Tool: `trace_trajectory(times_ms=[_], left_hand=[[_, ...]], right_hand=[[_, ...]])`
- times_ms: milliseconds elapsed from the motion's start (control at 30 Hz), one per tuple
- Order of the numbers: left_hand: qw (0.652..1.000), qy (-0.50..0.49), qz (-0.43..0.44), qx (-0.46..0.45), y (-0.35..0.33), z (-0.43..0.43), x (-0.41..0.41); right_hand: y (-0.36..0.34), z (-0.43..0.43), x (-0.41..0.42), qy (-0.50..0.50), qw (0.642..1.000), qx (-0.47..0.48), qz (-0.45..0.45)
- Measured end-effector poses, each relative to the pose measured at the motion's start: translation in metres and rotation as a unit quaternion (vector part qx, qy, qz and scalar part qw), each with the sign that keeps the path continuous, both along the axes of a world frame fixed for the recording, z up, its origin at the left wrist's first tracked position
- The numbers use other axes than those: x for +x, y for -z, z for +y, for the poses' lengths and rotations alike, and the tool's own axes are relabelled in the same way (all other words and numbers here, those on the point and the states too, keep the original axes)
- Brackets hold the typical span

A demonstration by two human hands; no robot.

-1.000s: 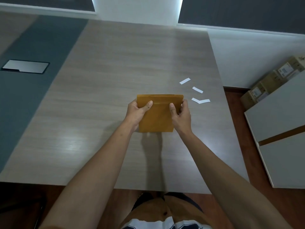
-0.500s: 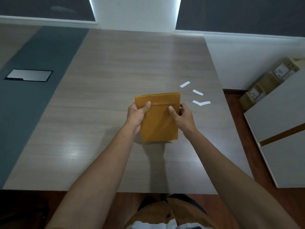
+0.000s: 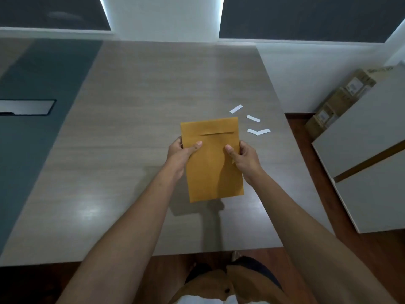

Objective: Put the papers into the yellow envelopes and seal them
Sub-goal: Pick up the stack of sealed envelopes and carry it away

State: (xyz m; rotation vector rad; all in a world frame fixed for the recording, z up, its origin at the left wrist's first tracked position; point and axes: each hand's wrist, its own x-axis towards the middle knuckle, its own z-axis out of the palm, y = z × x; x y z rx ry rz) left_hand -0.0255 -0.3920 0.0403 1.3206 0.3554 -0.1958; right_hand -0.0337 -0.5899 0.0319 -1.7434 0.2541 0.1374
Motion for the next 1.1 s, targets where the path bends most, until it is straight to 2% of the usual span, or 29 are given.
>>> trace_trajectory(times_ms=[133,600,733,1100], left_hand=[[0.998,0.056,0.03,0.018,0.015,-0.011,-0.011],[0.997,0.079,0.001,0.024,0.003,-0.094,-0.013],[0.994,0.103,-0.009,0.029,-0.007,-0.134,-0.021],[0.985,0.159,-0.046,0.046,-0.048,-0.282,-0.064]], right_hand=[[-0.005,-0.012,0.003,0.025,0.999,0.043,0.005],[-0.023,-0.089,-0.029,0.036,0.999,0.011,-0.002],[-0.026,-0.128,-0.049,0.04,0.999,0.011,0.008],[-0.05,-0.259,-0.109,0.153,0.986,-0.017,-0.068]])
